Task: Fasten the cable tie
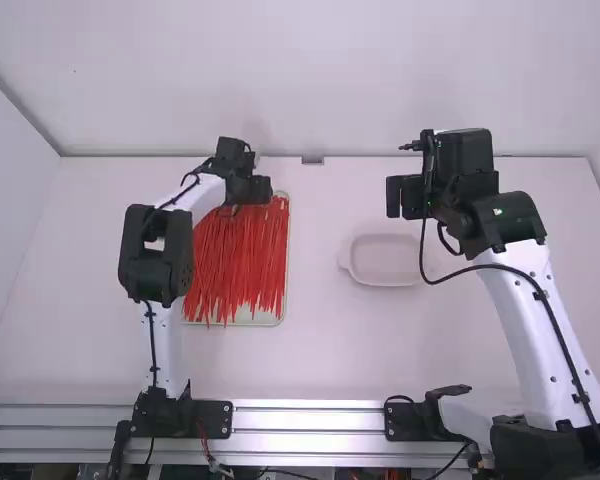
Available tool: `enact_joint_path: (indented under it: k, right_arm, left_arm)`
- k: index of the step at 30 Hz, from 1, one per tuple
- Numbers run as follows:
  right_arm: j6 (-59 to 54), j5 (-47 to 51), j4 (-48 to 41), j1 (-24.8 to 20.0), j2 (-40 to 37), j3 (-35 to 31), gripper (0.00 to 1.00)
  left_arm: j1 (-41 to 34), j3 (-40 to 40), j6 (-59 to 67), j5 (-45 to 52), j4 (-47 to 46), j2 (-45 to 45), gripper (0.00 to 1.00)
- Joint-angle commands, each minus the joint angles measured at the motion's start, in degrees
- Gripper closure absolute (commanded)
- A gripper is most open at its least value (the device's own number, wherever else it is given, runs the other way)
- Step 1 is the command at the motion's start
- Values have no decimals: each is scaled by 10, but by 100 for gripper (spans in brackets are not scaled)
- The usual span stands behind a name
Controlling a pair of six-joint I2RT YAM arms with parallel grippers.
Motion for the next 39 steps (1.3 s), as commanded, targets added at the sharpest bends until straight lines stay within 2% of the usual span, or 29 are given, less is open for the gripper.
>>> enact_joint_path:
  k: [1, 18, 22, 33, 39]
  right_arm:
    - [0, 3, 1, 0, 4, 22, 2]
    - [0, 3, 1, 0, 4, 22, 2]
    - [0, 3, 1, 0, 4, 22, 2]
    - [0, 3, -1, 0, 4, 22, 2]
    - [0, 3, -1, 0, 4, 22, 2]
  left_arm:
    - [0, -5, -1, 4, 0, 7, 24]
    - [2, -8, -2, 4, -5, 7, 23]
    - [0, -9, -19, -6, -7, 7, 32]
    - [0, -12, -31, -24, -10, 7, 35]
    - [0, -37, -46, -24, 20, 7, 41]
